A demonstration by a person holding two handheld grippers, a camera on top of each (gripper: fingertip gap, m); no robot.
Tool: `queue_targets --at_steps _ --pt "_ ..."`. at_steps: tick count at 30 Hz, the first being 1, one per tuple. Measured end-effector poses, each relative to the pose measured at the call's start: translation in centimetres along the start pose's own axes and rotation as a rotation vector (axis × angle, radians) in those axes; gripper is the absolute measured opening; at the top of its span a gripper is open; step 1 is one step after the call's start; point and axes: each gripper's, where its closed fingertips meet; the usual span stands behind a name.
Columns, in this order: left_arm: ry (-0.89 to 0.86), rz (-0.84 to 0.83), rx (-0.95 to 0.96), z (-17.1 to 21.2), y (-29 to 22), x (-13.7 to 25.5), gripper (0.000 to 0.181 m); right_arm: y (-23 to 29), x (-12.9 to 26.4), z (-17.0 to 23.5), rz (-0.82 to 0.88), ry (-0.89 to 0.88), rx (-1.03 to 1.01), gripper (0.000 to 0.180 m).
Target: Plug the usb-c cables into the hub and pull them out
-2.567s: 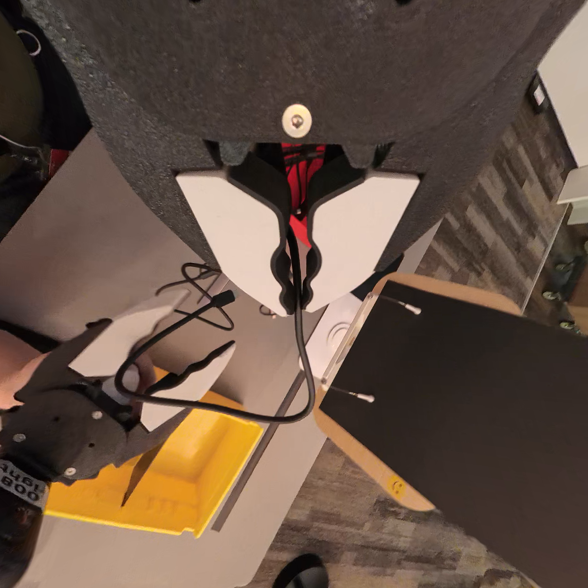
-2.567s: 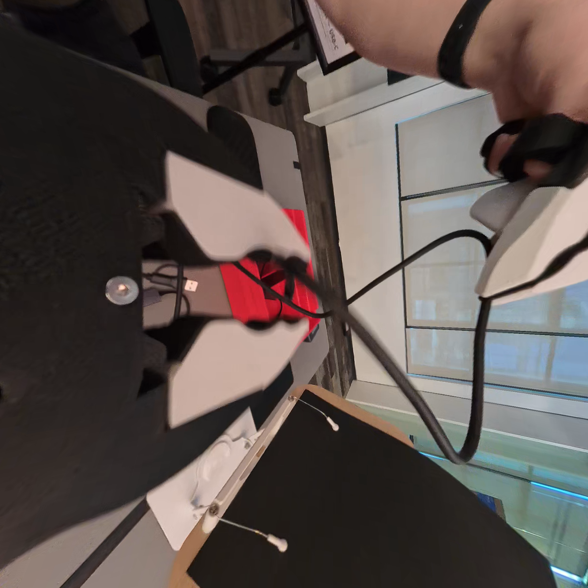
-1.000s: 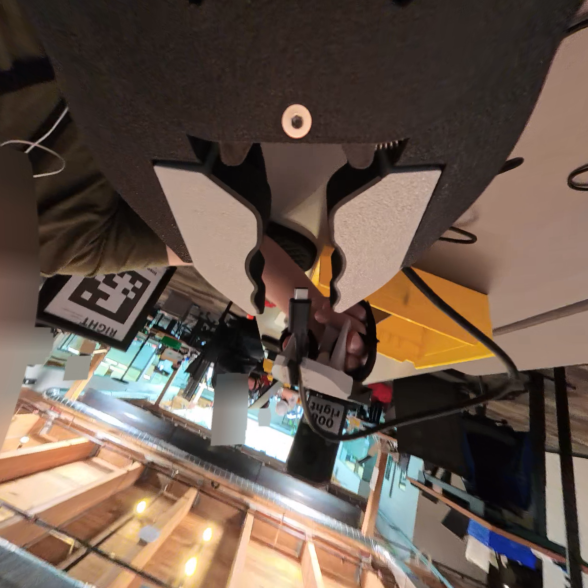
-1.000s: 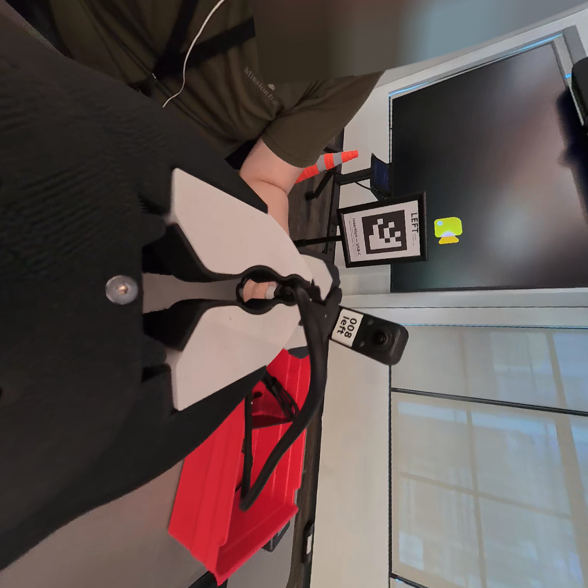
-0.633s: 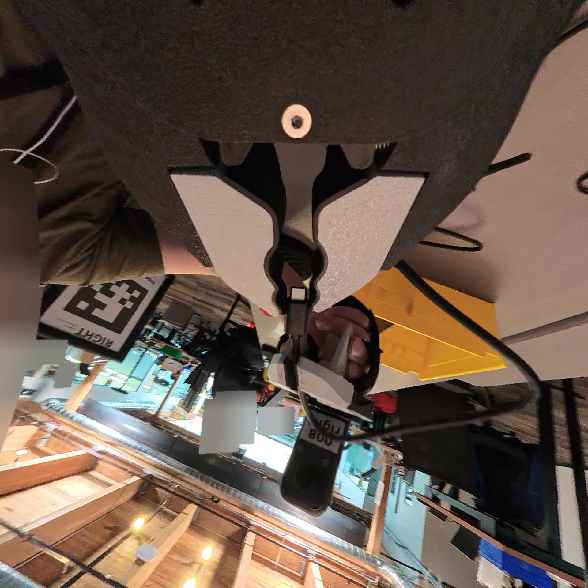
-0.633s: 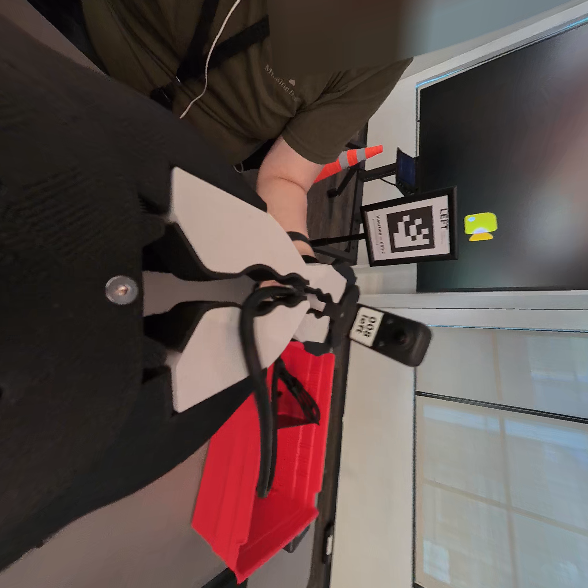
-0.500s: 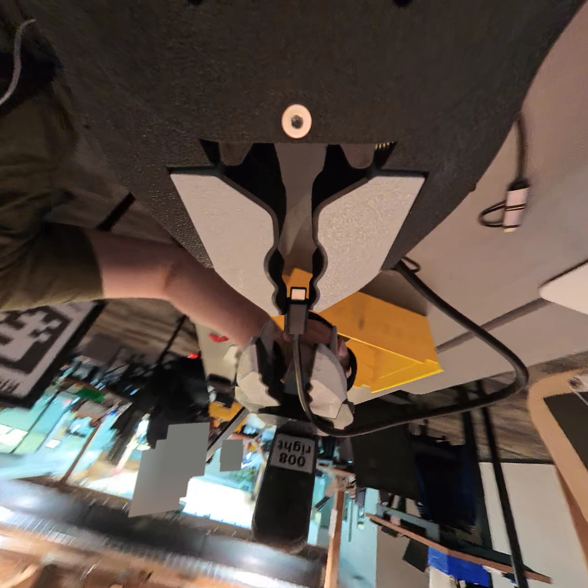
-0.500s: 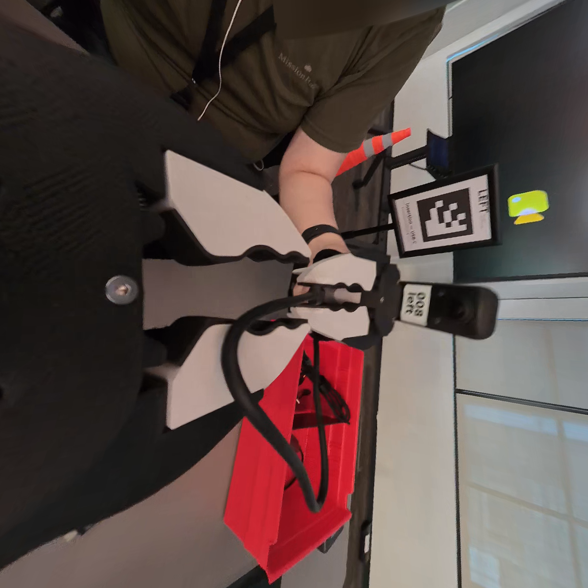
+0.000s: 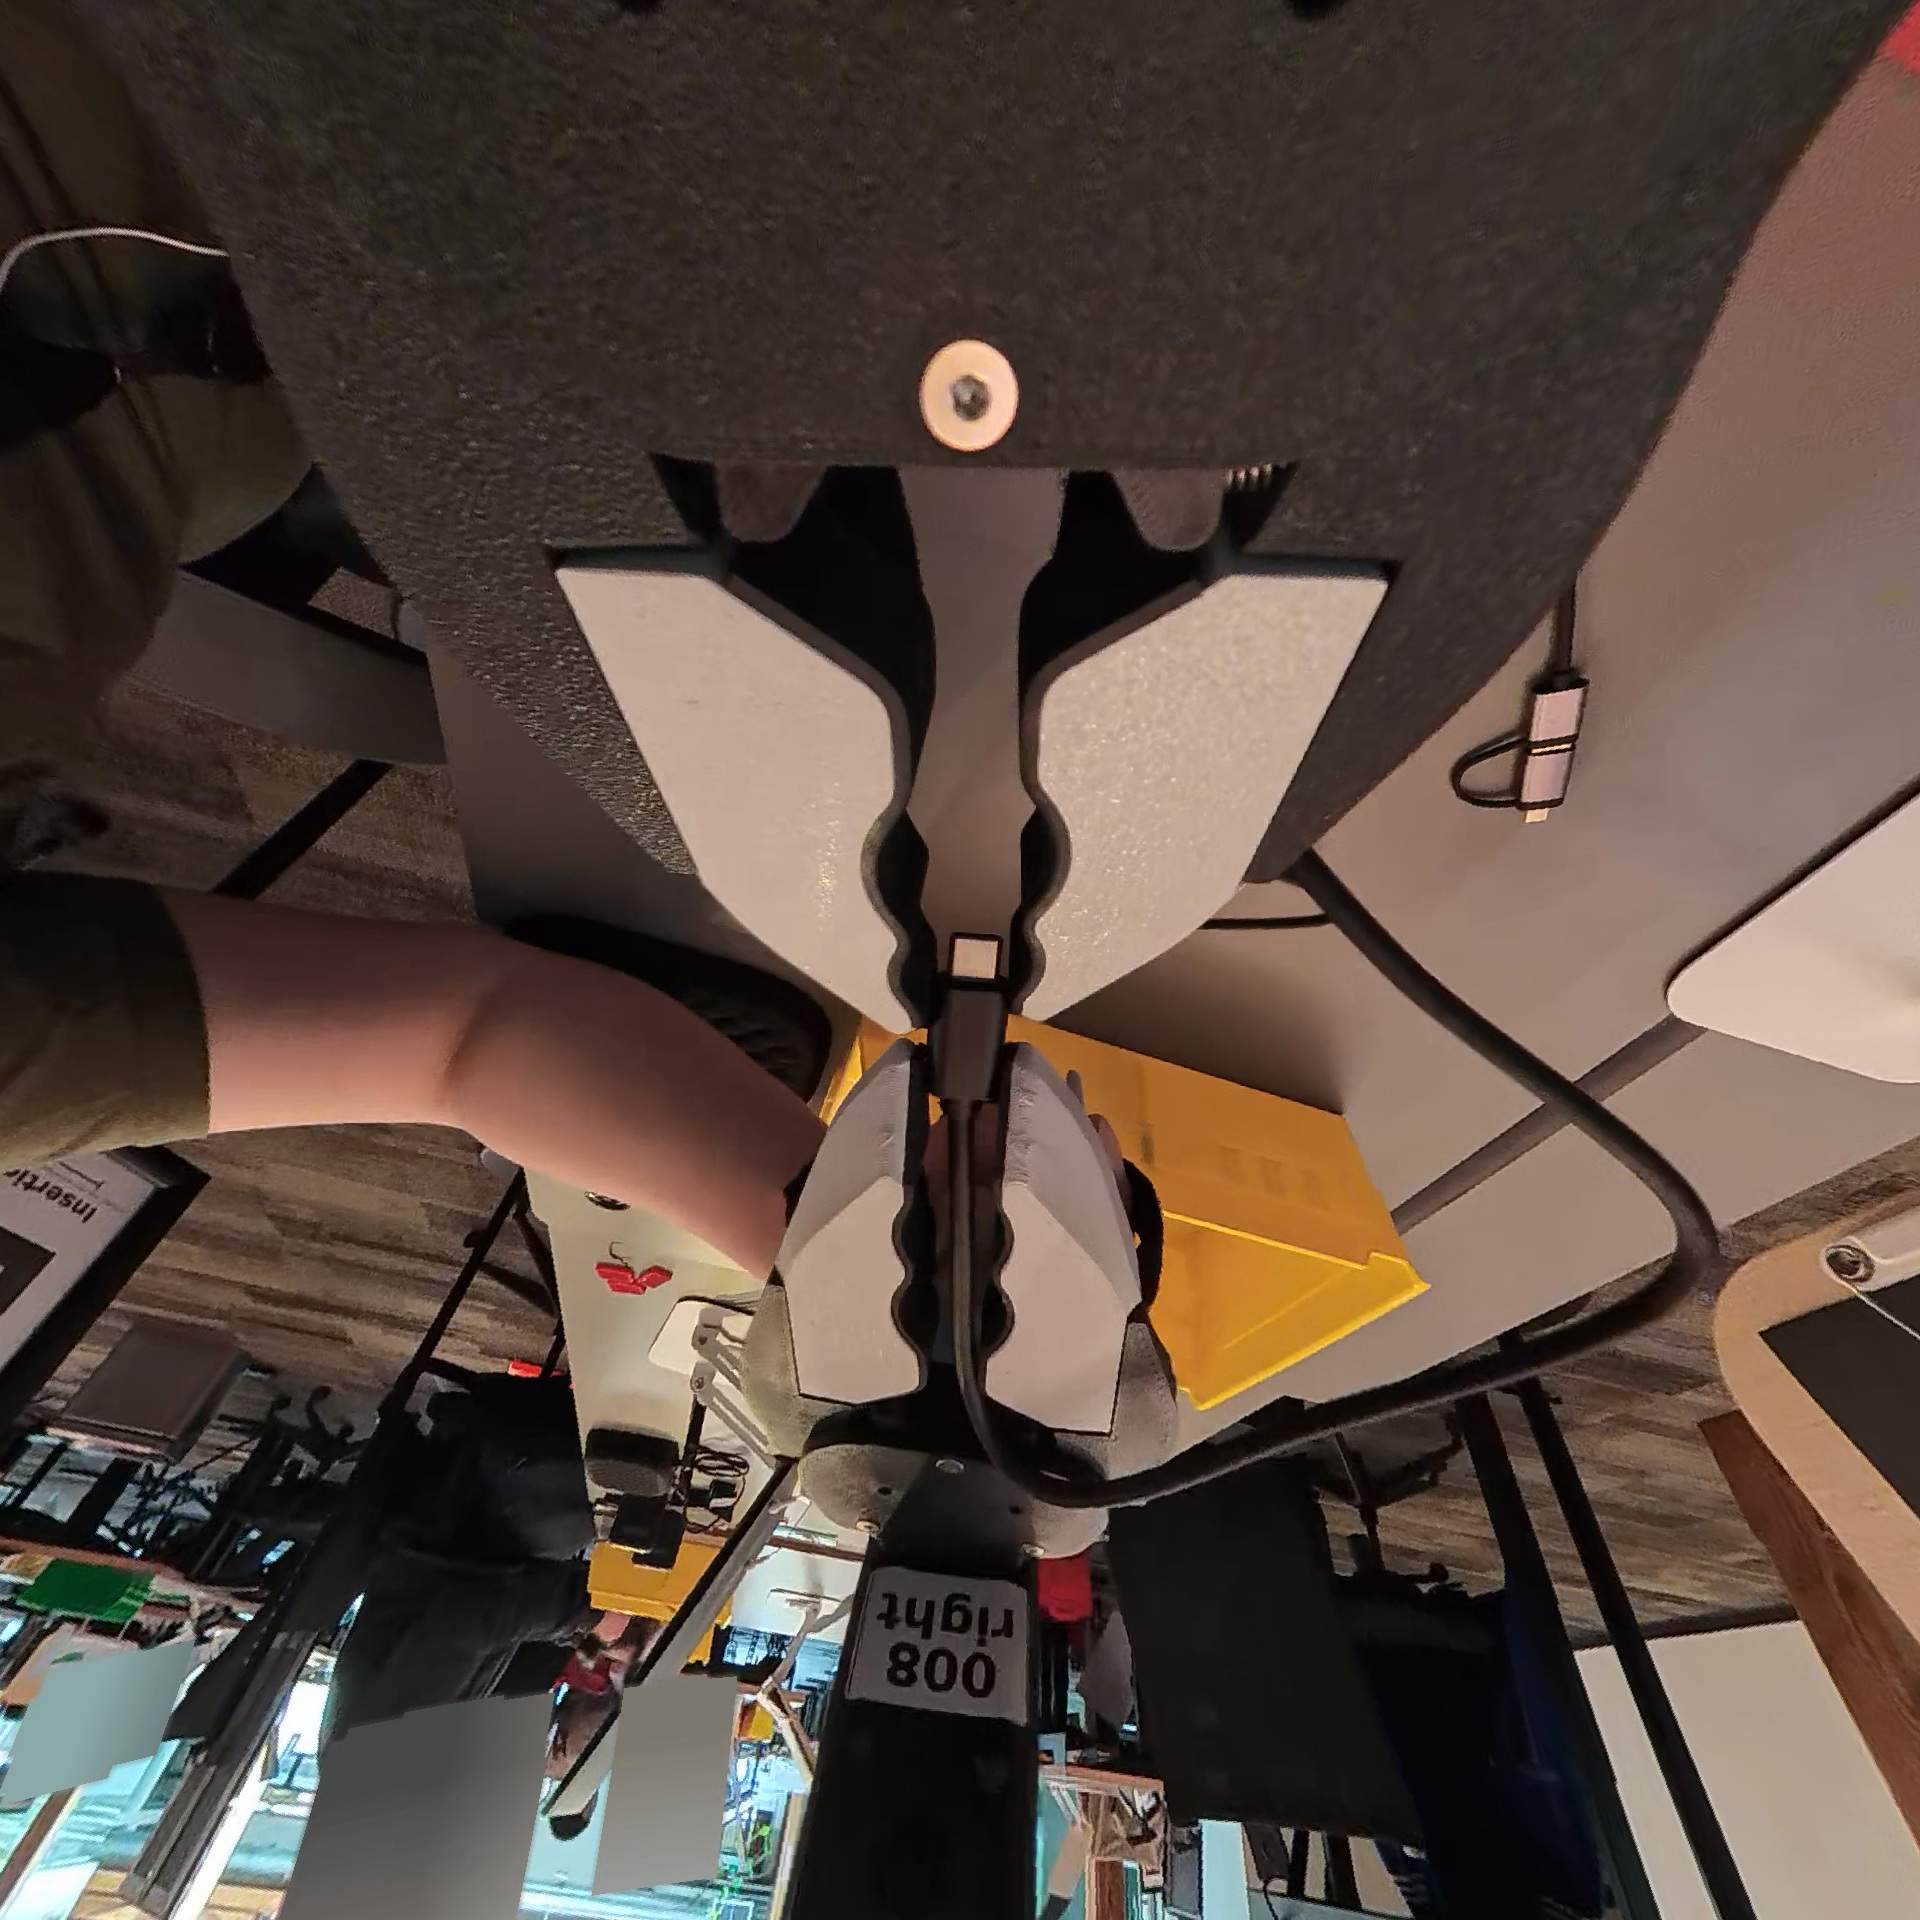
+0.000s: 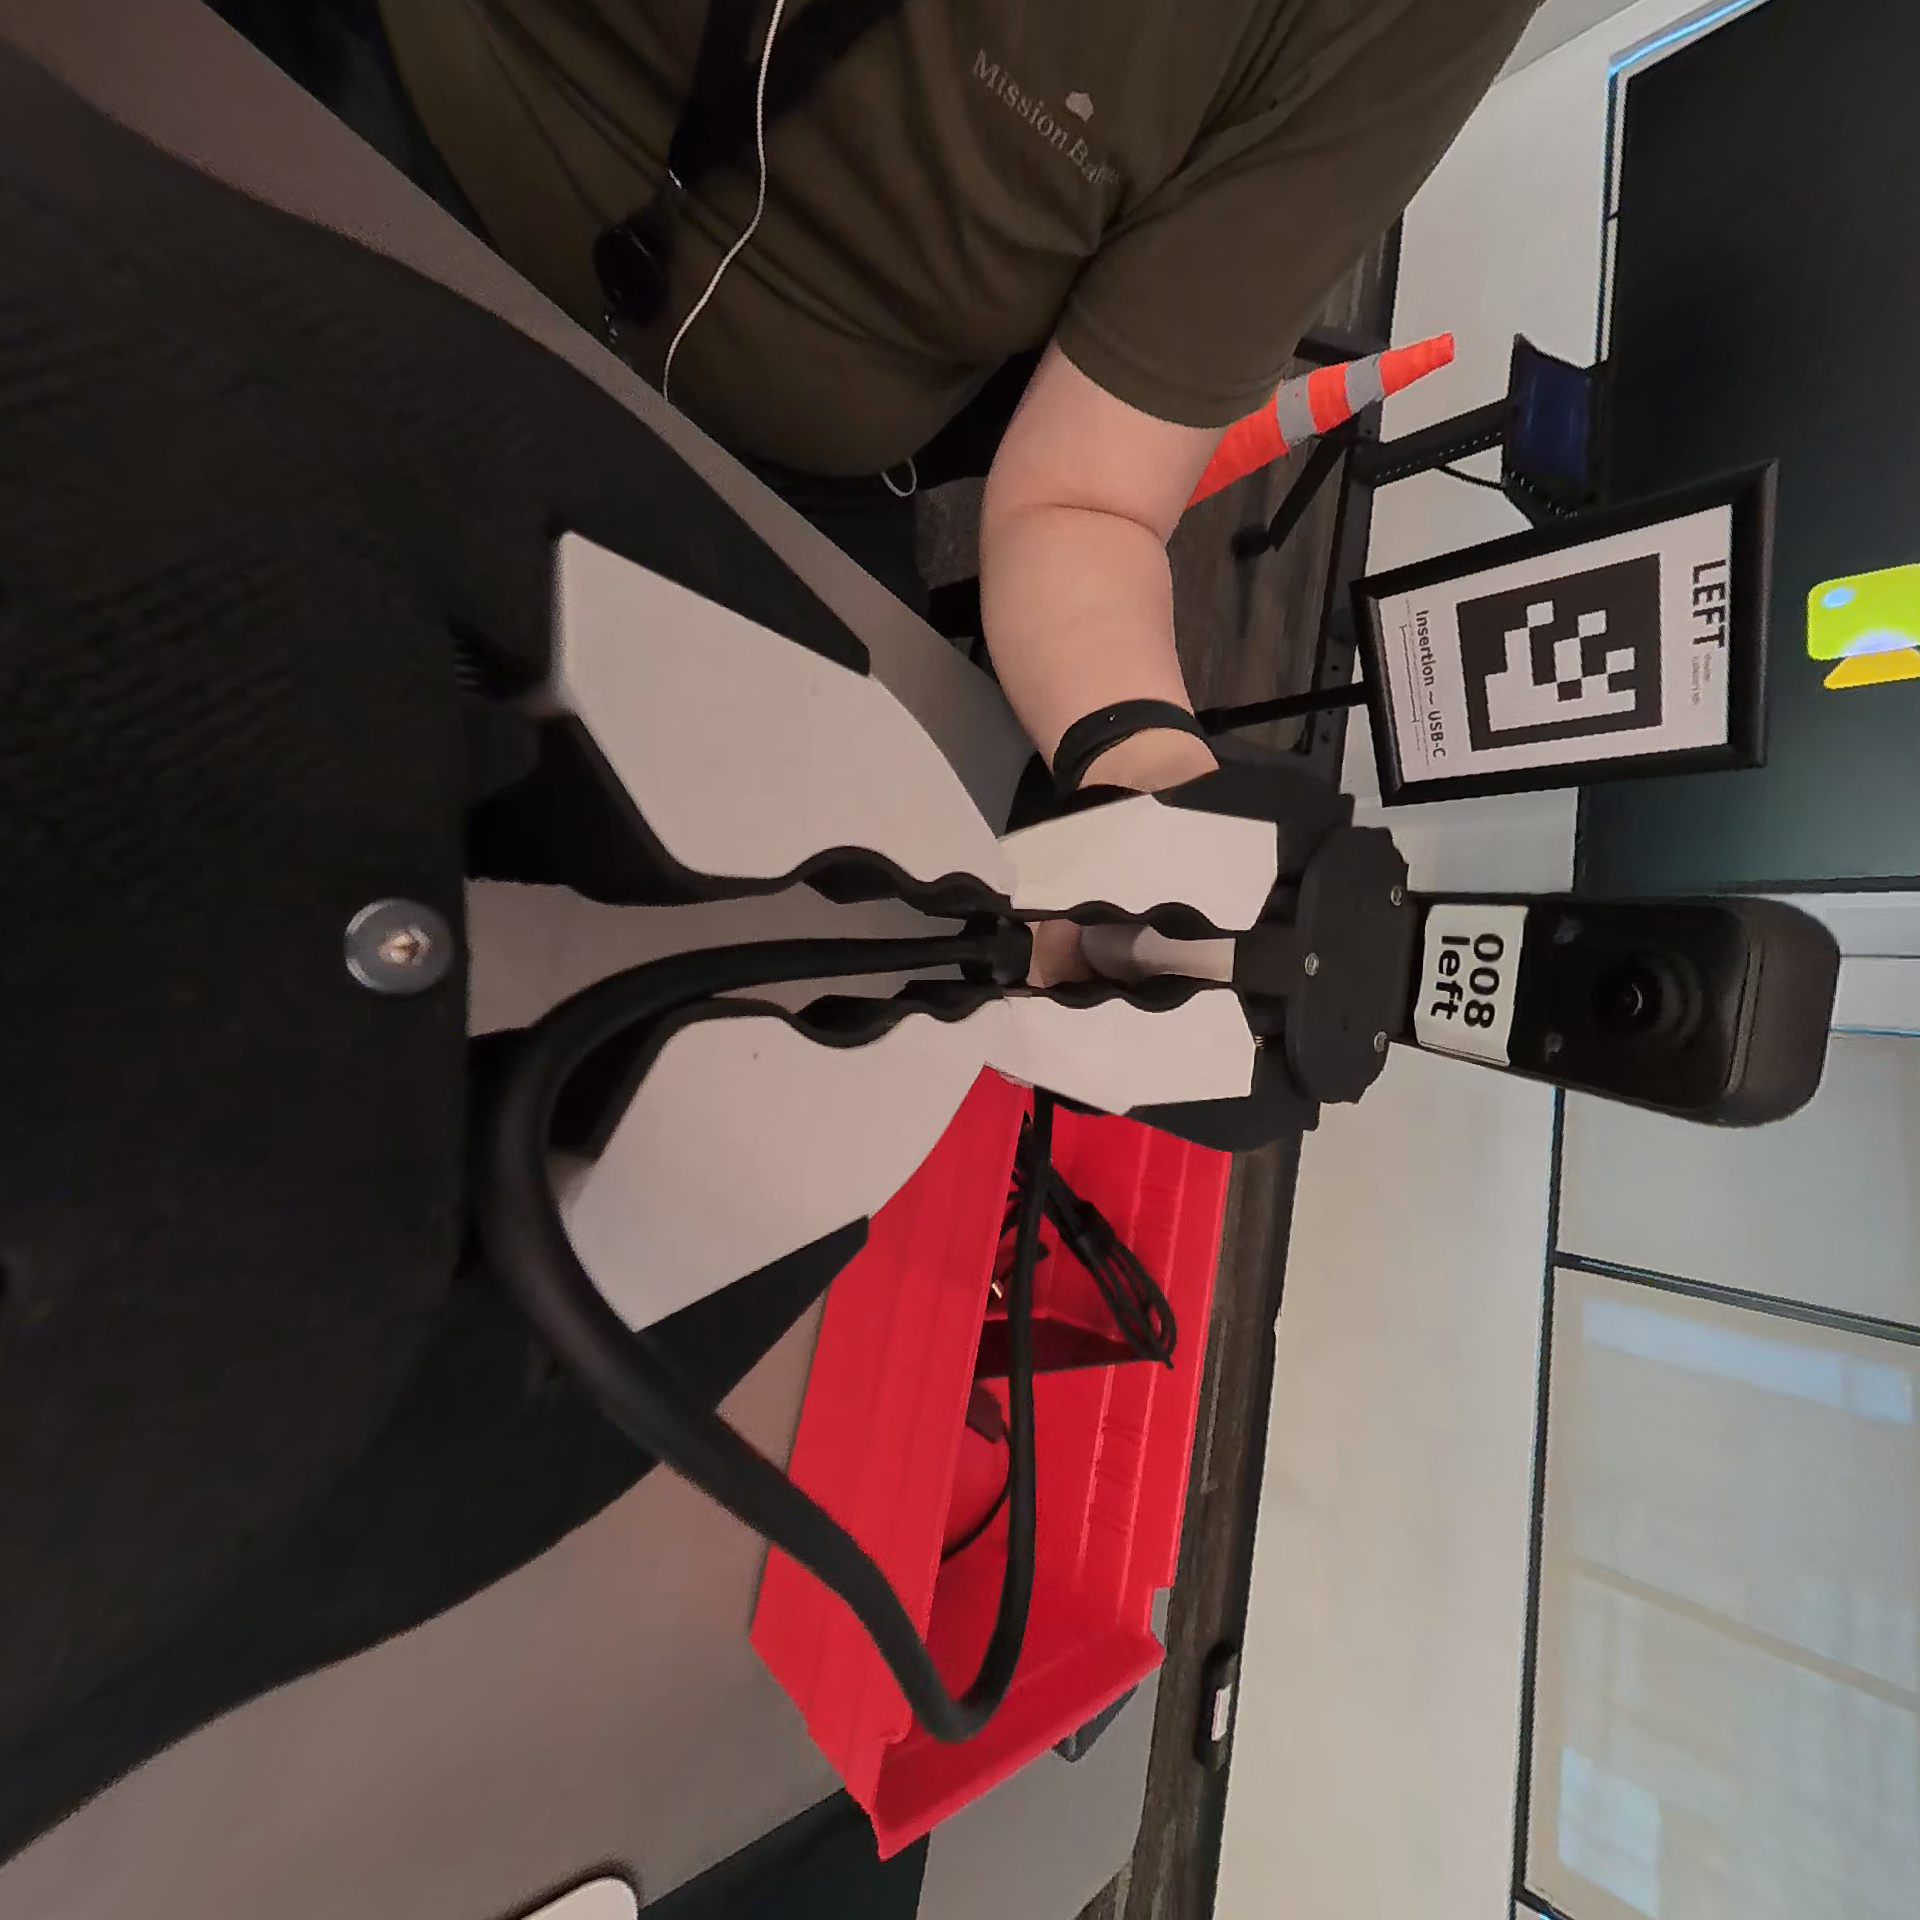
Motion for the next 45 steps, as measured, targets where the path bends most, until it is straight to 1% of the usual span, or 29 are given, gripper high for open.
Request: queue_targets --at_steps 3,6,7,10,14,17,19,20,22,24,25,30,35,40,45 --pt "0.005 -0.016 0.009 0.1 0.4 -0.1 0.013 -0.4 0.0 0.2 0.042 0.023 0.030 0.013" --pt "-0.022 -0.060 0.029 0.1 0.9 0.3 0.014 -0.5 0.3 0.3 0.117 0.024 0.149 0.013" --pt "-0.043 -0.052 0.053 0.1 0.8 0.5 0.015 -0.5 0.3 0.3 0.137 0.026 0.198 0.013" --pt "-0.123 0.038 0.172 0.1 0.4 1.4 0.011 -0.8 0.7 0.0 0.242 0.014 0.334 0.013" --pt "-0.260 0.199 0.335 -0.2 0.1 2.7 0.011 -0.6 0.4 0.2 0.294 0.021 0.465 0.013" --pt "-0.264 0.248 0.404 0.2 0.3 2.5 0.010 0.0 0.0 -0.1 0.311 0.004 0.559 0.013" --pt "-0.262 0.282 0.423 0.2 0.1 2.2 0.015 0.2 -0.1 -0.1 0.315 -0.002 0.603 0.013" --pt "-0.279 0.313 0.437 -0.1 0.0 2.2 0.017 0.4 -0.2 -0.1 0.312 -0.009 0.624 0.013" --pt "-0.314 0.377 0.459 -0.6 -0.3 2.5 0.015 0.5 -0.2 -0.3 0.320 -0.025 0.667 0.013" --pt "-0.299 0.392 0.457 -0.3 -0.3 2.3 0.005 0.6 -0.2 -0.2 0.323 -0.021 0.679 0.013" --pt "-0.296 0.391 0.452 -0.3 -0.3 2.3 0.004 0.5 -0.2 -0.2 0.322 -0.020 0.676 0.013" --pt "-0.294 0.394 0.461 0.0 -0.1 2.2 0.005 0.5 -0.4 0.1 0.304 -0.002 0.661 0.013" --pt "-0.296 0.339 0.454 0.1 0.3 2.3 0.004 0.1 -0.6 0.3 0.321 0.015 0.620 0.014" --pt "-0.276 0.339 0.455 0.2 0.2 1.9 0.004 0.3 -0.5 0.4 0.290 0.021 0.587 0.015" --pt "-0.289 0.325 0.466 0.0 0.5 1.8 0.004 0.0 -0.4 0.2 0.331 0.025 0.592 0.016"
Point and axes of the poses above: each gripper's, where its closed fingertips meet, x back along the fingers, z out of its underside, y = z × x across the jaws, and after that the axes turned 11 degrees about y, right-handed
